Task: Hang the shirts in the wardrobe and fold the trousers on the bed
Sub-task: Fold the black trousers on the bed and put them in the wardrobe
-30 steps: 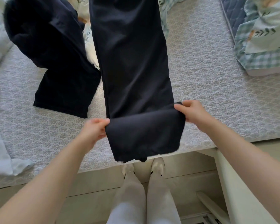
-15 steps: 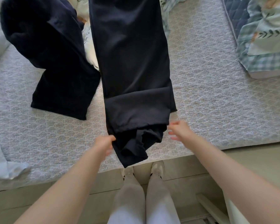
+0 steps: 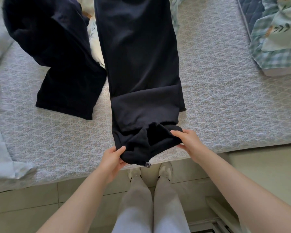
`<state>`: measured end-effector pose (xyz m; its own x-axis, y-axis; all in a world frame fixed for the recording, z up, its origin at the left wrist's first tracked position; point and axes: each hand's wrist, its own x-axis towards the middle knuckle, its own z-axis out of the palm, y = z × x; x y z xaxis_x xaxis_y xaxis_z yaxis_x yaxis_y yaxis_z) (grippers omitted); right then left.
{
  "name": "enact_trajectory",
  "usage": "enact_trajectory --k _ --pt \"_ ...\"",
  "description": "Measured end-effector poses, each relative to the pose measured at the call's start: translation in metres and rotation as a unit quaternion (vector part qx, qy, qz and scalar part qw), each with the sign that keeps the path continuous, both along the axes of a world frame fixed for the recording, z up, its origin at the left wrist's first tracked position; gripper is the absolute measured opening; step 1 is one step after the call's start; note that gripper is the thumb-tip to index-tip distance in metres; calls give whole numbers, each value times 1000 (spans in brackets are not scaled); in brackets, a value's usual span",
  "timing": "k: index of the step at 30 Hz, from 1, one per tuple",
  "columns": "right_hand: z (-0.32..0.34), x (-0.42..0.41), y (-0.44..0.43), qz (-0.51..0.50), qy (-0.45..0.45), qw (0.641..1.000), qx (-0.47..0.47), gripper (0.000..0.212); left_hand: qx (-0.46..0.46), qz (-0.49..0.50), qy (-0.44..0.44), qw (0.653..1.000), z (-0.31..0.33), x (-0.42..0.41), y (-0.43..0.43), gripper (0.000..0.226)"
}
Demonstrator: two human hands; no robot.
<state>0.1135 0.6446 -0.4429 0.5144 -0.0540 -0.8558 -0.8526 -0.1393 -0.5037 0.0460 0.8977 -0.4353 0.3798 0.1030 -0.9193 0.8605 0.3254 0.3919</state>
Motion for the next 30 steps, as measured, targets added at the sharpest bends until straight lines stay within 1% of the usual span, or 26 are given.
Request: enact_trajectory --k 2,4,6,8,9,11,13,14,16,17,19,21,23,26,30 --pt "9 -8 -12 42 -34 999 10 20 0 0 -7 1000 3 -4 1 18" --pt "16 -21 -21 57 -32 997 41 14 -6 2 -15 1000 6 -8 0 19" --pt "21 -36 -28 107 -2 993 49 10 -10 -1 -21 1000 7 -11 -1 20" --pt "20 -51 -37 206 49 977 30 13 0 -14 -17 1000 5 -16 0 19" --pt "17 -58 -43 261 74 963 3 17 14 -24 -11 1000 3 -20 1 18" --pt "6 -68 -56 349 109 927 -86 18 64 -59 2 996 -4 -28 3 15" --pt "-3 -72 -64 401 113 892 -178 21 130 -105 5 986 -11 -34 5 15" --pt "-6 -71 -63 402 101 887 -204 24 161 -127 7 979 -15 -35 7 16" --pt "-6 -64 -53 360 63 906 -212 28 197 -158 21 967 -21 -37 9 12" --pt "-4 -58 -45 333 45 919 -205 28 202 -165 31 965 -24 -37 10 9" --pt "-2 -46 -28 298 15 935 -191 29 196 -176 42 964 -29 -37 9 13" --pt "-3 -34 -15 283 -2 943 -174 39 193 -197 42 960 -33 -35 7 18" --pt "-10 -25 -6 281 -11 946 -162 41 198 -219 45 954 -37 -33 7 20" --pt "-22 -18 3 308 -17 931 -194 46 179 -233 40 955 -39 -28 9 19" --pt "-30 -22 7 374 -23 892 -251 36 153 -244 23 957 -36 -26 8 23"
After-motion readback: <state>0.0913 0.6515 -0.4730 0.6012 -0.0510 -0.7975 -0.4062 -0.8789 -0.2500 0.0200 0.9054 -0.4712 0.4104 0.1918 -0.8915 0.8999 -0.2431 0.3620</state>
